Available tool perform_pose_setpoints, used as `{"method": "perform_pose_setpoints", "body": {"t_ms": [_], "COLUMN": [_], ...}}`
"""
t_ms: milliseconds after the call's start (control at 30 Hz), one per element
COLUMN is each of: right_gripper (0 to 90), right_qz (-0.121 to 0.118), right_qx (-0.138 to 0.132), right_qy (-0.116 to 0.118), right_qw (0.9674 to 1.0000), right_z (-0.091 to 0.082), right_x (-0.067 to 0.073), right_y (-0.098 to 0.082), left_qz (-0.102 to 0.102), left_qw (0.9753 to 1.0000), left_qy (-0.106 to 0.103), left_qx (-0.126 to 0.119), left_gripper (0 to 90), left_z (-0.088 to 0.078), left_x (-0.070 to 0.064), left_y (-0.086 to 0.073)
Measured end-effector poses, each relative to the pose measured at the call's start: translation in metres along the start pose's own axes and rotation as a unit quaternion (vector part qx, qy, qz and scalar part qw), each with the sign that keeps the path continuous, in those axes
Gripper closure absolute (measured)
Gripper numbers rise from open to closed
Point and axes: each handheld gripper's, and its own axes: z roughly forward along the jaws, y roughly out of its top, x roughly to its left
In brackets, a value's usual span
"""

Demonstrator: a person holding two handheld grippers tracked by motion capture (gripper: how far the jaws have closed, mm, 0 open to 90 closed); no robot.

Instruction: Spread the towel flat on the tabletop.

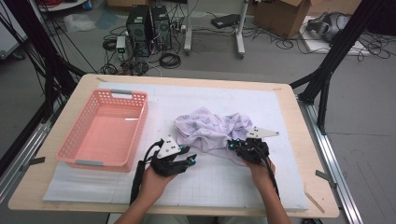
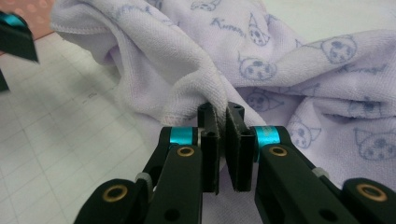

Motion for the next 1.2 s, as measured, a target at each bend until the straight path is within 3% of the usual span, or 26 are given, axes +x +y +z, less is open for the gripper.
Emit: {"method": "perform_pose_setpoints", "body": {"t_ms": [133,300,400,500,633,700,800,1000,1100,1200], "right_gripper": [85.0,84.8,84.5,84.6,84.1,81.9,77.0,70.2,70.2,70.4], "right_qz": [0.000,-0.003,-0.005,-0.008,-0.013,-0.019,-0.028,-0.034,-0.029,-0.018], "right_qx": [0.001,0.003,0.007,0.008,0.010,0.013,0.017,0.009,0.006,0.011], "right_qy": [0.001,0.000,-0.001,-0.002,-0.001,0.002,0.010,0.029,0.010,-0.041], "right_qw": [1.0000,1.0000,1.0000,0.9999,0.9999,0.9997,0.9994,0.9990,0.9995,0.9989], "right_z": [0.000,0.000,0.000,-0.001,0.000,0.000,-0.002,-0.018,-0.032,-0.050], "right_x": [0.000,0.000,0.000,0.001,0.003,0.005,0.010,0.016,0.011,0.002], "right_y": [0.000,0.000,0.000,0.000,0.000,0.000,0.000,-0.007,-0.014,-0.025], "left_qz": [-0.009,-0.021,-0.017,-0.017,-0.016,-0.027,-0.046,-0.070,-0.072,-0.072], "left_qw": [0.9994,0.9987,0.9985,0.9987,0.9986,0.9982,0.9975,0.9966,0.9964,0.9960], "left_qy": [0.015,0.024,0.029,0.013,-0.017,-0.034,-0.042,-0.039,-0.043,-0.050], "left_qx": [0.029,0.038,0.043,0.047,0.048,0.042,0.033,0.020,0.016,0.015], "left_gripper": [54.0,52.8,68.1,83.6,85.1,85.0,85.0,85.0,85.0,84.9], "left_z": [0.032,0.055,0.060,0.059,0.044,0.032,0.011,-0.029,-0.043,-0.054], "left_x": [0.003,0.007,0.008,0.010,0.010,0.011,0.016,0.027,0.026,0.022], "left_y": [0.001,0.006,0.007,0.006,0.006,0.003,-0.004,-0.021,-0.026,-0.031]}}
